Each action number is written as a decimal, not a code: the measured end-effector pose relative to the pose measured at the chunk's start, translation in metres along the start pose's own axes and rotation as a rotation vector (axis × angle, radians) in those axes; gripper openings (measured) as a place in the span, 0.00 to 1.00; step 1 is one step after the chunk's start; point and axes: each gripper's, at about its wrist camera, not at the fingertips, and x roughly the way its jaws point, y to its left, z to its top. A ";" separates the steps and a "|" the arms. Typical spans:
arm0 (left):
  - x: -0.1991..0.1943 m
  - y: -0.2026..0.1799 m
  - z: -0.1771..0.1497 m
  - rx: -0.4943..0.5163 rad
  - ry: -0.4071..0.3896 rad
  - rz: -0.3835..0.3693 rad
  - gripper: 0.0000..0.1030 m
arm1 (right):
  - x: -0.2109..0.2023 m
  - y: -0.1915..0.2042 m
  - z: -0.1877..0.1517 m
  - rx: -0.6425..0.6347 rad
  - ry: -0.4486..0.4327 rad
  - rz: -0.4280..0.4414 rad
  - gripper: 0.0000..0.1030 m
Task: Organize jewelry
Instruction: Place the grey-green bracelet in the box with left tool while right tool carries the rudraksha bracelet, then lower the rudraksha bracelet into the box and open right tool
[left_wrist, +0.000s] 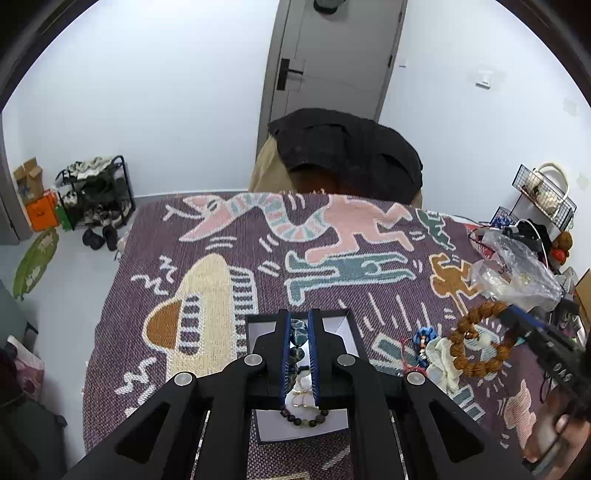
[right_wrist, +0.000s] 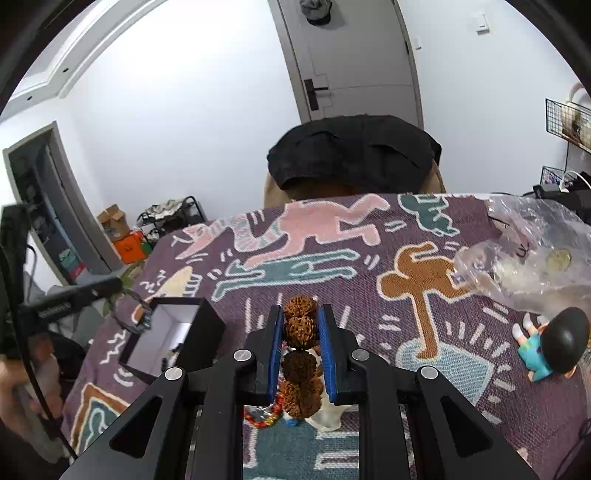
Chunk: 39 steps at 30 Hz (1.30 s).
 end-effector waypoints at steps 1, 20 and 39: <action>0.003 0.000 -0.001 0.004 0.008 -0.003 0.09 | -0.002 0.002 0.001 -0.002 -0.004 0.008 0.19; -0.010 0.031 -0.012 -0.038 -0.017 0.009 0.73 | -0.004 0.063 0.018 -0.056 -0.017 0.178 0.19; -0.026 0.065 -0.022 -0.087 -0.056 0.022 0.85 | 0.054 0.139 0.016 -0.107 0.094 0.314 0.20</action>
